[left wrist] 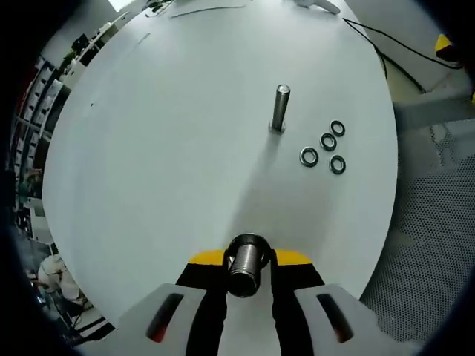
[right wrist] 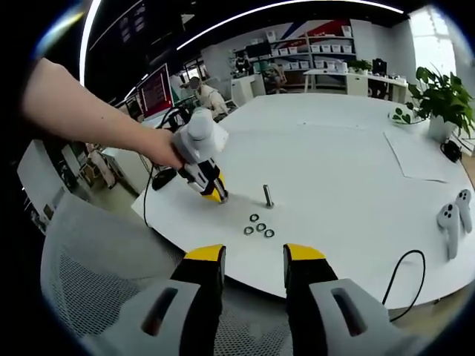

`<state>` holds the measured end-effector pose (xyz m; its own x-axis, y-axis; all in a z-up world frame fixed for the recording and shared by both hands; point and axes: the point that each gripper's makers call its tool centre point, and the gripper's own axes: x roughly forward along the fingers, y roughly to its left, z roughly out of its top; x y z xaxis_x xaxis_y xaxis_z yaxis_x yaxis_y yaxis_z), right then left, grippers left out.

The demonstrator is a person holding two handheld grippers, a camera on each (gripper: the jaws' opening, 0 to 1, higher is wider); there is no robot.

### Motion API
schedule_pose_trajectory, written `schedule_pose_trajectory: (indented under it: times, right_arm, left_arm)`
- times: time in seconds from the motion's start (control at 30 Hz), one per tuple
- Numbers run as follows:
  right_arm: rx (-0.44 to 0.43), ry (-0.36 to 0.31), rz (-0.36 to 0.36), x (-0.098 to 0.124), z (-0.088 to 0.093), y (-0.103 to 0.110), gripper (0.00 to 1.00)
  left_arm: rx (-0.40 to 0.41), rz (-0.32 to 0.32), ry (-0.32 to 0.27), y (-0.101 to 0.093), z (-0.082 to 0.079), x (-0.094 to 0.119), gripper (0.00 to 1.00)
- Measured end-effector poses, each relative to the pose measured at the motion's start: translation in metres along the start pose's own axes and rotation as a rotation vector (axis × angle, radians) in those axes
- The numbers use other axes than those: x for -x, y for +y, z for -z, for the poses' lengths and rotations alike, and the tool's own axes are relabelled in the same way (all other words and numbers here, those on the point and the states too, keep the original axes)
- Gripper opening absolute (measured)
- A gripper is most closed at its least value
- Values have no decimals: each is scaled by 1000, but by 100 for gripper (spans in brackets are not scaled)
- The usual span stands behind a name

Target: Place the washer onto the threaded stud by aligning its center hole with the stud, sliding it down to the base, and recovering from edge contact or off-axis alignment until the washer reaches the visible bottom stop.

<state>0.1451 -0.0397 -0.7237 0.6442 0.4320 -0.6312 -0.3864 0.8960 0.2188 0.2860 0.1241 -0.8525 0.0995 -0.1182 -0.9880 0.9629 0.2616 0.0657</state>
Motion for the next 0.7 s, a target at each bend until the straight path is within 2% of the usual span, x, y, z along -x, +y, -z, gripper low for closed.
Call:
schedule_pose_trajectory:
  times: [0.07, 0.3, 0.43, 0.7]
  right_arm:
    - [5, 11, -8, -1, 1, 2, 34]
    - [3, 7, -7, -1, 1, 2, 34]
    - [6, 12, -7, -1, 2, 2, 34]
    - [5, 10, -6, 0, 2, 1, 34]
  left_arm:
    - [-37, -7, -13, 0, 0, 0, 20]
    - [-56, -17, -2, 0, 4, -4, 22]
    - [-100, -22, -4, -2, 5, -2, 22]
    - [-67, -32, -15, 3, 20, -2, 35]
